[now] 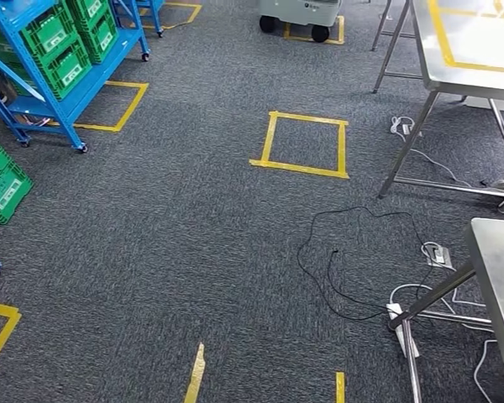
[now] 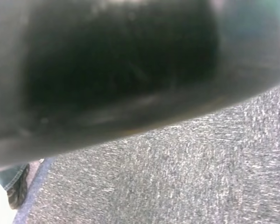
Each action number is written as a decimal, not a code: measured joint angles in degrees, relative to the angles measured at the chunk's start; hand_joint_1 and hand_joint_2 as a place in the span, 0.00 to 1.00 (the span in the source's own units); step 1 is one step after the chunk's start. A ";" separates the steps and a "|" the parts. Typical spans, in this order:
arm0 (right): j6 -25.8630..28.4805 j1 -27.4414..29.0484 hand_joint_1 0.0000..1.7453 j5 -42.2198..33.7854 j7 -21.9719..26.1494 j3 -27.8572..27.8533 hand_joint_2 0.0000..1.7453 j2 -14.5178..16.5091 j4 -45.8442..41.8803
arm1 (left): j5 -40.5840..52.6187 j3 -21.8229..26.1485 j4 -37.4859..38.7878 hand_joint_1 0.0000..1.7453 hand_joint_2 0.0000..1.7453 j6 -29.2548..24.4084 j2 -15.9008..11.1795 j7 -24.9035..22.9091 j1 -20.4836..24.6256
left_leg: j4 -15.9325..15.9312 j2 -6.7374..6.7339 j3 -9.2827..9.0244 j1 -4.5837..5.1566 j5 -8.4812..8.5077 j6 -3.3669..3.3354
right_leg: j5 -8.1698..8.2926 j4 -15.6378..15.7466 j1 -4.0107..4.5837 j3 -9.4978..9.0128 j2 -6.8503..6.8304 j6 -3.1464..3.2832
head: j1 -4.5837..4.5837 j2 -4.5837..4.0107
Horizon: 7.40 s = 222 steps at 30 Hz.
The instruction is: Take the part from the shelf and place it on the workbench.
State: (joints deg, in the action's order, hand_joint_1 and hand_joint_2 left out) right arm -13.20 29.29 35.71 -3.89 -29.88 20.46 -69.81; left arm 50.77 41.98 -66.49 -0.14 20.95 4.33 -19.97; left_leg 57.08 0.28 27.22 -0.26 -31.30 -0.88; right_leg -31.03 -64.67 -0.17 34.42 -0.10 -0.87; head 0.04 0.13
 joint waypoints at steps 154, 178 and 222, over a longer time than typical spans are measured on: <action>3.76 -2.03 0.00 11.57 1.50 -1.92 0.00 0.00 1.72 | -9.40 -10.49 -3.66 0.00 0.00 -3.63 -0.04 -11.14 -6.73 | 1.22 -4.58 2.58 0.91 1.35 0.60 | -2.33 6.62 0.02 -7.47 -7.96 0.46 | 0.29 0.00; 3.59 -1.89 0.00 12.26 1.69 -2.54 0.00 0.00 1.92 | -9.60 -11.36 -3.99 0.00 0.00 -3.92 -0.03 -11.15 -6.84 | 15.91 0.12 10.43 -0.45 -4.61 3.26 | 0.29 7.24 -0.90 -5.06 -2.83 1.56 | 0.64 0.00; 4.33 -2.76 0.00 14.73 2.85 -2.71 0.00 0.01 2.33 | -11.34 -12.41 -4.08 0.00 0.00 -4.17 -0.10 -11.98 -7.40 | -0.25 -2.35 2.12 0.15 2.61 0.69 | -0.70 7.94 -0.64 -7.69 -7.15 -0.92 | 0.50 0.00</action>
State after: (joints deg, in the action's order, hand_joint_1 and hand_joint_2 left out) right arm -8.86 26.53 50.44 -1.04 -32.59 20.47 -67.47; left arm 39.42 29.57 -70.58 -4.31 20.85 -7.66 -27.37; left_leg 56.83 -2.07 29.34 -0.11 -28.69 -0.18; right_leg -31.73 -56.73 -0.81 26.72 -7.25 -1.79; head 0.55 0.13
